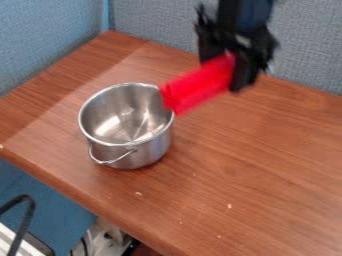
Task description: Put the red object in the metal pot
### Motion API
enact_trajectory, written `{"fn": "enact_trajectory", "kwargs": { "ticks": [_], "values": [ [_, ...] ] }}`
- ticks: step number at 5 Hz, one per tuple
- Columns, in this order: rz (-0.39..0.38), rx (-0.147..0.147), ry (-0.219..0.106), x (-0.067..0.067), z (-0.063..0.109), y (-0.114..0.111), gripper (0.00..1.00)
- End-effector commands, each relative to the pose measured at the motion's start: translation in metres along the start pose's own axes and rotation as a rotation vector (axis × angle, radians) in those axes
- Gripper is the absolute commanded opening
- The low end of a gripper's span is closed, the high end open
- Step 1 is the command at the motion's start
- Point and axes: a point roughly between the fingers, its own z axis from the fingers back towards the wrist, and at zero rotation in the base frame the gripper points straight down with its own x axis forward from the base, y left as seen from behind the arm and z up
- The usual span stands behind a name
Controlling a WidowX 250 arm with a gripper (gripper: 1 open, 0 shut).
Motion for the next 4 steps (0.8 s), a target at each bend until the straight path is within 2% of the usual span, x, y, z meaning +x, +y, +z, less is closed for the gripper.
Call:
{"fn": "enact_trajectory", "kwargs": {
  "ticks": [1,2,3,4],
  "values": [
    [-0.049,-0.004,-0.048,-0.002,0.006,0.022,0.0],
    [-0.117,-0.002,-0.051,0.002,-0.01,0.024,0.0],
    [-0.115,-0.01,-0.075,0.002,-0.004,0.006,0.0],
    [-0.106,-0.017,-0.07,-0.008,-0.008,-0.001,0.0]
  ]
}}
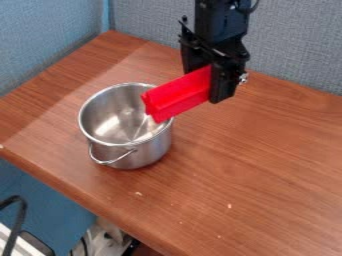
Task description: Put the red object in the metal pot
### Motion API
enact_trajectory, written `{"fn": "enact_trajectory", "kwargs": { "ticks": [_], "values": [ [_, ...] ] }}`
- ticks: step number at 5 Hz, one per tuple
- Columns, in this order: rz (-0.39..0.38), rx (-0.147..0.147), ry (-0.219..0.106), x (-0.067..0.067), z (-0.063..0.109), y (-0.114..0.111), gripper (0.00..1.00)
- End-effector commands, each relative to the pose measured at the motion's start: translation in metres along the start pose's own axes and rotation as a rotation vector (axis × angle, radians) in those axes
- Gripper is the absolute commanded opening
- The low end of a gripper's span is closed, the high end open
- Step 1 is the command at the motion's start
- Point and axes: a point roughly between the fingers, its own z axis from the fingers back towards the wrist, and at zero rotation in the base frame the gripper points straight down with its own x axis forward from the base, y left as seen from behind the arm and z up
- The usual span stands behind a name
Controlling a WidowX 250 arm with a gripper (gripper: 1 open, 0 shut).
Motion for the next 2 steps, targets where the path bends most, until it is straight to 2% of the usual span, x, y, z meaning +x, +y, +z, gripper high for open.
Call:
{"fn": "enact_trajectory", "kwargs": {
  "ticks": [1,2],
  "values": [
    [0.014,0.019,-0.068,-0.005,0.022,-0.012,0.0],
    [0.041,0.025,-0.084,-0.011,0.041,-0.012,0.0]
  ]
}}
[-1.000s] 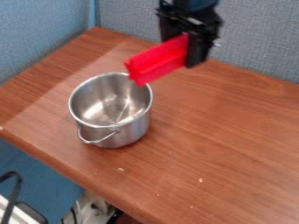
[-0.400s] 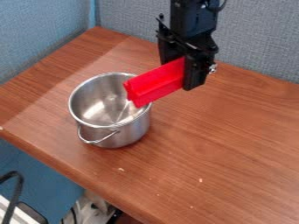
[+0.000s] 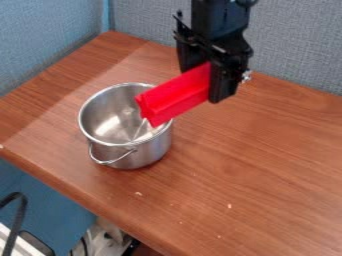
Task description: Put the red object in the metal pot
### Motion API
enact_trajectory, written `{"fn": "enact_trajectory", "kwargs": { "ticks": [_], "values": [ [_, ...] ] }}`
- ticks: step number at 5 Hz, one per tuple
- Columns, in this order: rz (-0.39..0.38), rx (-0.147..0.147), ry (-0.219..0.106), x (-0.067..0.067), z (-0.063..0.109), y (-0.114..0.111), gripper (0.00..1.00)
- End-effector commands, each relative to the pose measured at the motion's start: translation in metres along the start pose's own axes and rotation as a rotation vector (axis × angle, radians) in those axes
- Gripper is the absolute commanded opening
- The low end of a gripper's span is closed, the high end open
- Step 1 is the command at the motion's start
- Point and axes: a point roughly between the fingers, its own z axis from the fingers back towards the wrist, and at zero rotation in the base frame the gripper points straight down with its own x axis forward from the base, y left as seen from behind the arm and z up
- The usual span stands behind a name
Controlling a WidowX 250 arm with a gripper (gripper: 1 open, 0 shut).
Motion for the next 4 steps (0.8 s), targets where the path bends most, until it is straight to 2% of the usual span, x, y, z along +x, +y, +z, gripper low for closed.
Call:
{"fn": "enact_trajectory", "kwargs": {
  "ticks": [1,2,3,4],
  "values": [
    [0.037,0.018,-0.058,-0.003,0.028,0.009,0.0],
    [0.051,0.018,-0.053,0.011,0.023,-0.013,0.0],
    [0.103,0.016,-0.055,0.032,0.016,-0.032,0.0],
    [0.117,0.016,-0.05,0.044,0.006,-0.028,0.0]
  ]
}}
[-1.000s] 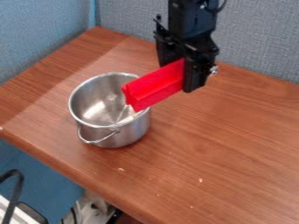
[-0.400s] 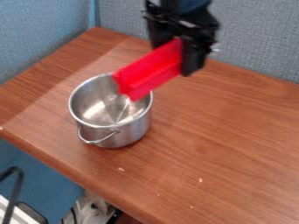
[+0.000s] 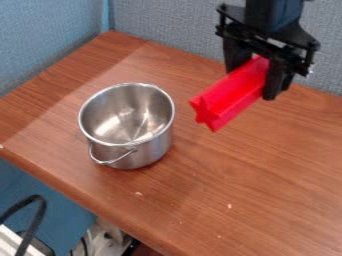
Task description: Put the red object in the metal pot
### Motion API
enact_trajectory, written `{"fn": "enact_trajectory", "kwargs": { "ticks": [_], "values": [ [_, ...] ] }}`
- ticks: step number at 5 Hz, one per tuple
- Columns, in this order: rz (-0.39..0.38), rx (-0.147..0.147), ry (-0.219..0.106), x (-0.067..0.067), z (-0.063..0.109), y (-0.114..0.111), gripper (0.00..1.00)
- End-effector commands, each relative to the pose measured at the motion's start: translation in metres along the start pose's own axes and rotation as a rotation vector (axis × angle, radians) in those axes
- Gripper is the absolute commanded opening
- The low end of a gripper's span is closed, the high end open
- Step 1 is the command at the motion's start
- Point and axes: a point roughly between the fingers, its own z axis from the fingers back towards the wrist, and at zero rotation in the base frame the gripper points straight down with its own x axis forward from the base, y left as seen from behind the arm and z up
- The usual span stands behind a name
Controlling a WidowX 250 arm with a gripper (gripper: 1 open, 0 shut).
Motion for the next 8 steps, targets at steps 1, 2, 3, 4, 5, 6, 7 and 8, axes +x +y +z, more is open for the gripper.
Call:
{"fn": "enact_trajectory", "kwargs": {
  "ticks": [1,2,3,4,5,6,7,8],
  "values": [
    [0.001,0.028,-0.053,0.019,-0.002,0.014,0.0],
    [0.008,0.035,-0.045,0.022,-0.008,0.029,0.0],
    [0.016,0.046,-0.05,0.037,-0.019,0.032,0.0],
    [0.028,0.046,-0.065,0.042,-0.022,0.033,0.0],
    [-0.002,0.048,-0.066,0.042,-0.029,0.039,0.0],
    [-0.064,0.059,-0.042,0.033,-0.024,0.036,0.0],
    [-0.008,0.08,-0.018,0.02,-0.012,0.046,0.0],
    [0.053,0.097,-0.007,0.009,0.001,0.057,0.0]
  ]
}}
